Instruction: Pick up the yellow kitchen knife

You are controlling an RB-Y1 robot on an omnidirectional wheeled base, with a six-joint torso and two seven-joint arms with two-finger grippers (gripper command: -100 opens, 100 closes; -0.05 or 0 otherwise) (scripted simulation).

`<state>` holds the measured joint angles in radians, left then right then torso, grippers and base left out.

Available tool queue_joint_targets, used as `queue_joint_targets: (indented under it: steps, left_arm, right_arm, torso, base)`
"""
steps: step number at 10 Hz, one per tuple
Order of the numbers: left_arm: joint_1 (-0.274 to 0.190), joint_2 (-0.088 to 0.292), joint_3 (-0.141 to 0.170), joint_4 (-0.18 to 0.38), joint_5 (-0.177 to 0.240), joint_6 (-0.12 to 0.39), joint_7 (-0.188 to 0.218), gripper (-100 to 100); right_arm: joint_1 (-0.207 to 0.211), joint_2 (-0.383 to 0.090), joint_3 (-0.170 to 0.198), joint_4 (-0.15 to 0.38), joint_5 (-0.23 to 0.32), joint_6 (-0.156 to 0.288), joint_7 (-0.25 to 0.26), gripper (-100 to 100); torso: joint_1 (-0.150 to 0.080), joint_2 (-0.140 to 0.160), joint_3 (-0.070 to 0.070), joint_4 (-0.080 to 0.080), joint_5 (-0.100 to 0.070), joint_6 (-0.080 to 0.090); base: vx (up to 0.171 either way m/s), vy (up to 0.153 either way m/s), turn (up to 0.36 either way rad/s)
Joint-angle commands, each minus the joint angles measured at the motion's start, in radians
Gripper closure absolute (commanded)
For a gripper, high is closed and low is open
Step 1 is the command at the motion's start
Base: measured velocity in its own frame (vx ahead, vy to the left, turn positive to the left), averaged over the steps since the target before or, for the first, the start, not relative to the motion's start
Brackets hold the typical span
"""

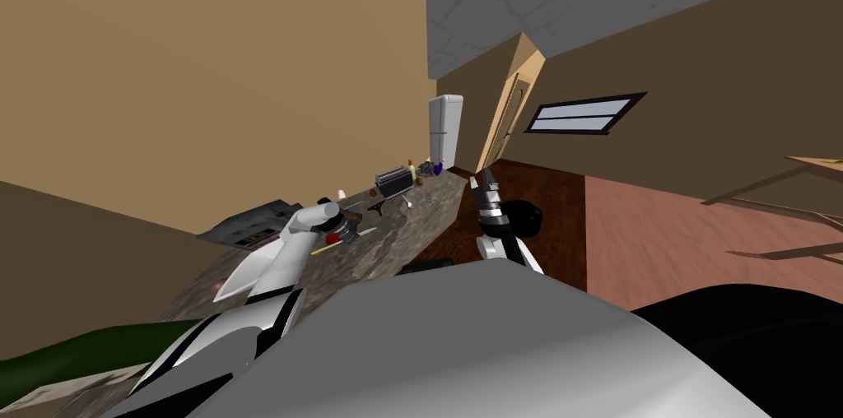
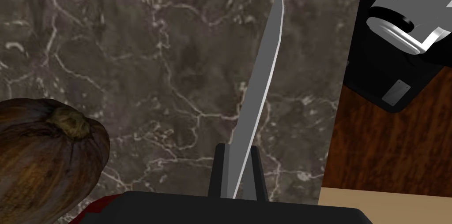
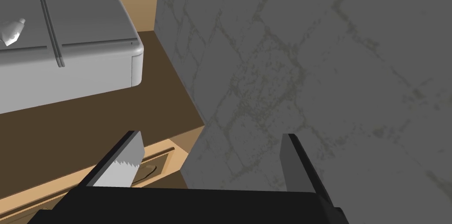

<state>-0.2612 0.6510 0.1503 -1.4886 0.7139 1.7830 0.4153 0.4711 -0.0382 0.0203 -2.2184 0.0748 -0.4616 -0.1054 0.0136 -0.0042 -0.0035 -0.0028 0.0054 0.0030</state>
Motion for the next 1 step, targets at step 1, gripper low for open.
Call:
queue_joint_targets:
  steps: [1]
  left_arm:
    - [0.0,0.0,0.0,0.0,0.0,0.0,0.0,0]
  right_arm:
    - [0.0,0.0,0.0,0.0,0.0,0.0,0.0,0]
  torso:
    - [0.0,0.0,0.0,0.0,0.0,0.0]
  base:
    - [0.0,0.0,0.0]
